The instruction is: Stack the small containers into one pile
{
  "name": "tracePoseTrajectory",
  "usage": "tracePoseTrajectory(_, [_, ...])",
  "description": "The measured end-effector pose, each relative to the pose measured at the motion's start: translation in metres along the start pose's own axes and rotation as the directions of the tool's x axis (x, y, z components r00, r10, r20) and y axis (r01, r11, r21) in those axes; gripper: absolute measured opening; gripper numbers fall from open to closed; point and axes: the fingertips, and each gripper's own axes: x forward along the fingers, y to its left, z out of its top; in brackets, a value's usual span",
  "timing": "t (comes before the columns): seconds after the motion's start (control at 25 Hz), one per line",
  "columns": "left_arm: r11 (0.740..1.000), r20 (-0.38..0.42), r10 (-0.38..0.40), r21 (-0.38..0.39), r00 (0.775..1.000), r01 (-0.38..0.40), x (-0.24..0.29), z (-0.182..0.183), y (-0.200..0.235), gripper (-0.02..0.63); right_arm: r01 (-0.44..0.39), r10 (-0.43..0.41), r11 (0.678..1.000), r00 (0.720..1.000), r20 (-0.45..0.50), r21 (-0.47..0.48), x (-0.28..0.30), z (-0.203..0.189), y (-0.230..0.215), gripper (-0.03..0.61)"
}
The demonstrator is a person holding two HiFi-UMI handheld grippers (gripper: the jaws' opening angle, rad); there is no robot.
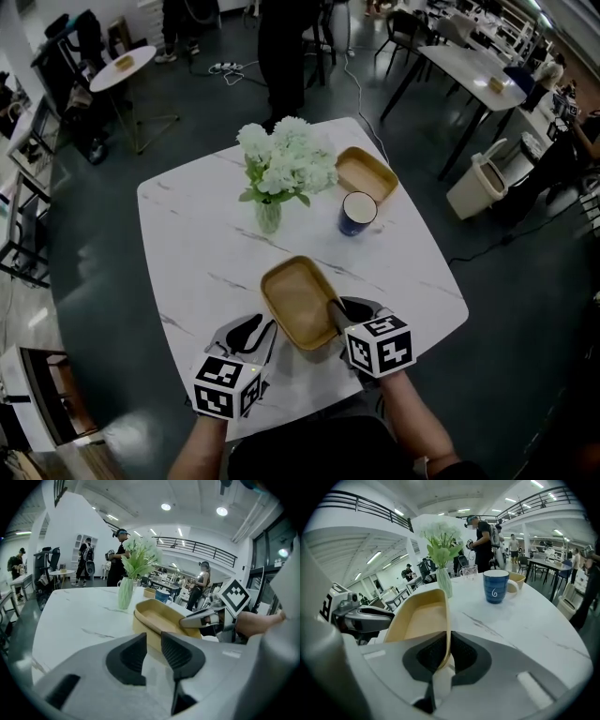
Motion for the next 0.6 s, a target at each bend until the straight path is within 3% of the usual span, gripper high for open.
tracePoseTrajectory(0.24, [0.999,0.040,0.033,-0.036,0.999,-0.031,0.013,0.010,-0.033,0.078,-0.058,0.058,0.998,0.998,0.005,-0.033,-0.033,0.006,-0.024,0.020])
tracePoseTrajectory(0.4, [0.995,0.066,0.056,-0.091,0.996,-0.050,0.036,0.015,-0.070,0.078,-0.082,0.082,0.995,0.997,-0.009,-0.064,-0.057,0.005,-0.061,0.020])
tracePoseTrajectory(0.6, [0.990,0.091,0.098,-0.107,0.991,-0.088,0.062,0.026,-0.110,0.078,-0.094,0.093,0.990,0.996,-0.012,-0.109,-0.086,0.006,-0.106,0.020])
